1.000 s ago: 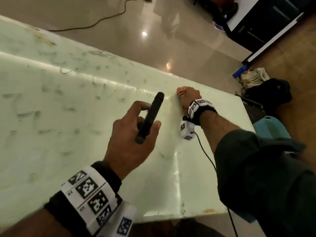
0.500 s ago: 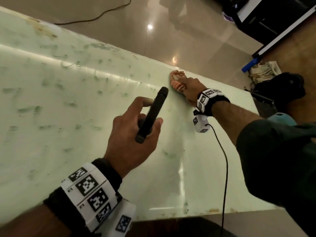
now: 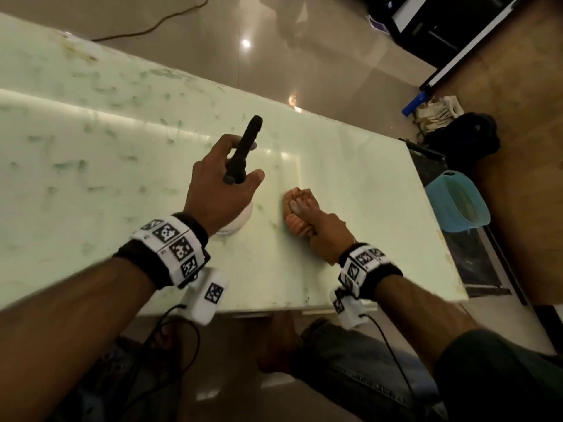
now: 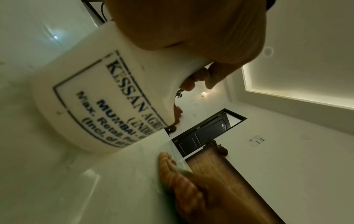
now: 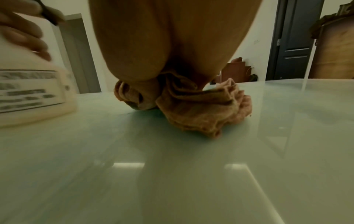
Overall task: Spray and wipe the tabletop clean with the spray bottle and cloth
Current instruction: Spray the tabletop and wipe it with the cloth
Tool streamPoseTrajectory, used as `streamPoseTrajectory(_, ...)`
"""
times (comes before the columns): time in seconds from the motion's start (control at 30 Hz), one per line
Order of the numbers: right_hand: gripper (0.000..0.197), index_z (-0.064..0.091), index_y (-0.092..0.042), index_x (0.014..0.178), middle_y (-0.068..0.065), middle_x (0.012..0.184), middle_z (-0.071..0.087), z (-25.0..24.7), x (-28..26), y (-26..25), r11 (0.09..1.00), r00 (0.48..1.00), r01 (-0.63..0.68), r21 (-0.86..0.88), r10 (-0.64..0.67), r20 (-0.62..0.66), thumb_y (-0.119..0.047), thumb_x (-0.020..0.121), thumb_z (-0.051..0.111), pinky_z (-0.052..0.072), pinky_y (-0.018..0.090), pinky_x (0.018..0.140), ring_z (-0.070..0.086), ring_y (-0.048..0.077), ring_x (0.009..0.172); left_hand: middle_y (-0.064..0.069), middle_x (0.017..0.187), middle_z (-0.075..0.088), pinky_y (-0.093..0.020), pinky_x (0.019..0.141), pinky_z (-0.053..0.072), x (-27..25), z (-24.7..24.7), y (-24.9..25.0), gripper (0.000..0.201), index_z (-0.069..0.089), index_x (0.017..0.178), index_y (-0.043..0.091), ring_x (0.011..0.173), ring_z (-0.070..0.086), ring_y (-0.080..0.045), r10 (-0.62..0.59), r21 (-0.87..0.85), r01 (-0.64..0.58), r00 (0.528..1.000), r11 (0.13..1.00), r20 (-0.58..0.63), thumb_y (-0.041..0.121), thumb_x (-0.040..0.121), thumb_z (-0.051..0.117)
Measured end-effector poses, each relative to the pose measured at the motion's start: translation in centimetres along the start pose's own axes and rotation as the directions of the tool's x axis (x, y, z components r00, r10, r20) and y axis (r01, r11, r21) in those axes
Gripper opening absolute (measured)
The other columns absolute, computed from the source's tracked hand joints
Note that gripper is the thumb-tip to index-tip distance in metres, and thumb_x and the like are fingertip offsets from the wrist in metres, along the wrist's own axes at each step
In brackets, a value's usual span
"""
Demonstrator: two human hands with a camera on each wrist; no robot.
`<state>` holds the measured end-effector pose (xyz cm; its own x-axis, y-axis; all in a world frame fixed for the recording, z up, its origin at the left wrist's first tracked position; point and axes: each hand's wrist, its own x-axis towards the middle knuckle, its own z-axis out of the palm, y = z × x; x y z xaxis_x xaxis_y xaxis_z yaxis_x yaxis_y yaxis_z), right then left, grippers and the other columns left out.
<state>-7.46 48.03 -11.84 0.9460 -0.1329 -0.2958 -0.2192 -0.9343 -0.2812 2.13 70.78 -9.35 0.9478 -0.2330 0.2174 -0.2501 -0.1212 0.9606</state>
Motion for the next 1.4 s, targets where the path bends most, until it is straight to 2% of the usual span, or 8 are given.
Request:
streamPoseTrajectory(0.1, 0.06, 0.031, -0.02, 0.147, 0.003, 0.158, 0.017, 1.6, -5.9, -1.5, 0.998, 0.998, 0.06, 0.033, -0.059, -0.032, -0.005, 0.091, 0.046, 0.017, 0.016, 0.112, 0.015, 0.013, 0.143, -0.007, 0.076, 0.066, -0.016, 0.075, 0.048, -0.3, -0.3, 0.3, 0.03, 0.063, 0.113, 0.026, 0.069, 0.065, -0.016, -0.001, -0.018, 0.001, 1.0, 1.0, 0.0, 0.02, 0.086, 0.074)
streamPoseTrajectory(0.37, 0.063, 0.043, -0.031, 0.142, -0.006, 0.15, 0.037, 7.2, -16.2, -2.4, 0.999, 0.997, 0.008, 0.046, -0.005, -0.07, -0.015, 0.084, 0.062, 0.032, 0.032, 0.115, 0.032, 0.011, 0.141, 0.01, 0.067, 0.055, -0.022, 0.073, 0.047, 0.1, -1.3, 0.2, 0.023, 0.065, 0.111, 0.021, 0.065, 0.058, -0.008, -0.005, 0.026, 0.007, 0.998, 1.0, -0.064, 0.02, 0.089, 0.07)
streamPoseTrajectory(0.57, 0.034, 0.071, -0.018, 0.085, -0.009, 0.073, 0.067, 2.3, -18.0, -4.0, 0.861, 0.95, -0.162, 0.483, 0.268, -0.159, 0.004, 0.078, 0.045, 0.045, 0.019, 0.074, 0.058, 0.001, 0.069, 0.01, 0.067, 0.055, -0.006, 0.067, 0.041, 0.0, -2.4, 0.0, 0.022, 0.064, 0.111, 0.021, 0.061, 0.056, 0.002, -0.019, 0.04, 0.023, 0.996, 0.999, -0.089, 0.02, 0.089, 0.07)
streamPoseTrajectory(0.7, 0.045, 0.068, -0.023, 0.106, -0.002, 0.085, 0.069, 0.6, -17.0, -4.5, 0.873, 0.816, -0.346, 0.344, 0.461, -0.35, 0.006, 0.08, 0.045, 0.044, 0.02, 0.074, 0.064, 0.017, 0.08, 0.011, 0.067, 0.053, 0.001, 0.063, 0.036, 0.2, -3.2, 0.0, 0.023, 0.065, 0.113, 0.016, 0.06, 0.054, 0.009, -0.032, 0.038, 0.037, 0.992, 0.999, -0.119, 0.017, 0.09, 0.069)
streamPoseTrajectory(0.83, 0.048, 0.054, -0.021, 0.126, 0.013, 0.114, 0.065, 3.5, -14.2, -7.0, 0.862, 0.848, -0.454, 0.225, 0.495, -0.19, -0.003, 0.083, 0.045, 0.048, 0.035, 0.088, 0.061, 0.033, 0.105, 0.01, 0.068, 0.054, 0.001, 0.061, 0.036, 0.3, -3.3, 0.2, 0.025, 0.064, 0.115, 0.016, 0.06, 0.055, 0.01, -0.052, 0.043, 0.057, 0.992, 0.997, -0.114, 0.017, 0.09, 0.07)
streamPoseTrajectory(0.97, 0.071, 0.02, -0.015, 0.15, 0.009, 0.158, 0.016, 6.9, -11.8, -10.1, 0.83, 0.827, -0.548, 0.105, 0.557, -0.082, -0.008, 0.085, 0.048, 0.029, 0.042, 0.115, 0.025, 0.03, 0.142, 0.009, 0.066, 0.054, 0.0, 0.06, 0.037, 0.4, -3.4, 0.1, 0.026, 0.064, 0.115, 0.018, 0.058, 0.056, 0.01, -0.085, 0.029, 0.089, 0.991, 0.996, -0.102, 0.017, 0.09, 0.07)
streamPoseTrajectory(1.3, 0.075, 0.047, -0.008, 0.13, 0.014, 0.142, 0.037, 3.5, 0.2, -6.0, 0.952, 0.95, -0.293, -0.092, 0.279, -0.138, -0.033, 0.07, 0.009, 0.024, 0.04, 0.114, 0.028, 0.031, 0.136, 0.009, 0.065, 0.055, -0.002, 0.059, 0.039, 1.2, -3.5, -0.1, 0.024, 0.064, 0.113, 0.022, 0.06, 0.056, 0.004, -0.137, 0.006, 0.139, 0.982, 0.99, -0.133, 0.021, 0.09, 0.072)
streamPoseTrajectory(1.4, 0.035, 0.058, -0.011, 0.109, 0.015, 0.131, 0.049, 0.3, 6.4, -5.1, 0.956, 0.972, -0.22, -0.196, 0.198, -0.125, -0.012, 0.075, 0.051, 0.028, 0.036, 0.111, 0.04, 0.031, 0.126, 0.008, 0.066, 0.058, 0.0, 0.06, 0.038, 1.0, -3.5, -0.1, 0.025, 0.064, 0.114, 0.023, 0.062, 0.059, -0.001, -0.134, 0.03, 0.139, 0.982, 0.99, -0.136, 0.023, 0.091, 0.073)
